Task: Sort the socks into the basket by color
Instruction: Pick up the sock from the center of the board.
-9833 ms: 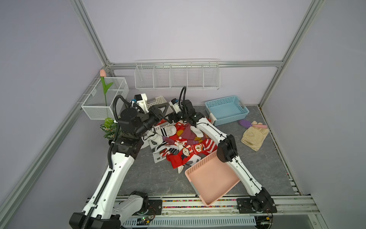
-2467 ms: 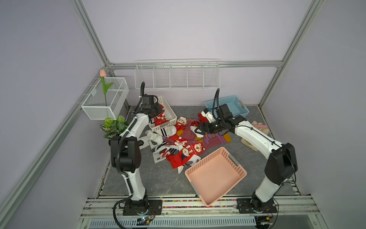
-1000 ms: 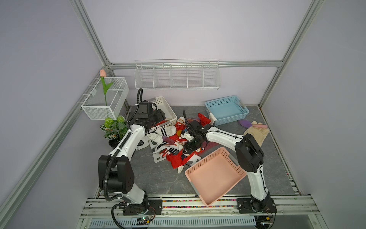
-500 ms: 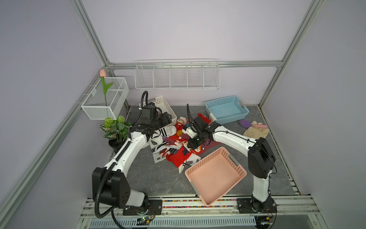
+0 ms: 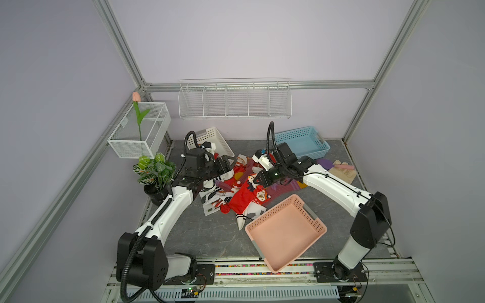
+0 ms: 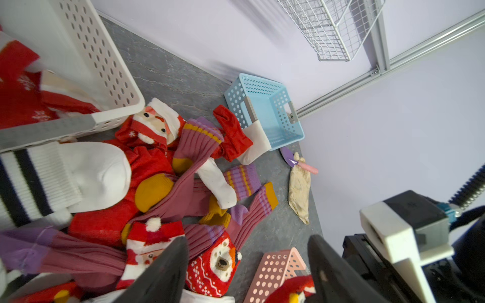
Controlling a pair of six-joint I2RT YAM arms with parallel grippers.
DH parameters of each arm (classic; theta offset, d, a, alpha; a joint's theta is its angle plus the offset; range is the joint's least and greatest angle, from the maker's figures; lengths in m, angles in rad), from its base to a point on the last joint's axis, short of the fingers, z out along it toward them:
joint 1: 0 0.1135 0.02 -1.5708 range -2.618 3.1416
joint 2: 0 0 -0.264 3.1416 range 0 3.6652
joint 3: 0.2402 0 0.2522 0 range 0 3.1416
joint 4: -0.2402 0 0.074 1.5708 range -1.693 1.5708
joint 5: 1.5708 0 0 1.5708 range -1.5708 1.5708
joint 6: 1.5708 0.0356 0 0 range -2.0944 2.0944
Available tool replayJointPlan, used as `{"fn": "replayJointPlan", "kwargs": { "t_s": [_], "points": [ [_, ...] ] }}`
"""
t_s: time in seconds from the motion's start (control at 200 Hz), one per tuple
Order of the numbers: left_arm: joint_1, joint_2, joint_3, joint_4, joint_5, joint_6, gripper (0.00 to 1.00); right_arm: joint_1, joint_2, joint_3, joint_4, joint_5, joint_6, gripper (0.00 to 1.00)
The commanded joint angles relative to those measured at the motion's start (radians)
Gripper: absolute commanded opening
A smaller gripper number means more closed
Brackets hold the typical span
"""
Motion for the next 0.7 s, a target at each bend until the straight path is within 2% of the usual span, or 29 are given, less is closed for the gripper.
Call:
{"fn": "replayJointPlan", "kwargs": {
  "t_s": [0.0, 0.31, 0.695],
  "points": [
    [-0.003, -0.032, -0.022, 0.142, 0.110, -0.062, 0.69, -0.018, -0.062, -0.036, 0.077, -0.086, 0.055, 0.07],
    [-0.003, -0.045, -0.092, 0.371, 0.215, -0.223, 0.73, -0.036, -0.153, -0.088, 0.269, -0.185, 0.188, 0.07],
    [-0.051, -0.019, -0.160, 0.629, 0.270, -0.357, 0.79, -0.052, -0.134, -0.139, 0.591, -0.285, 0.421, 0.07]
  ]
}}
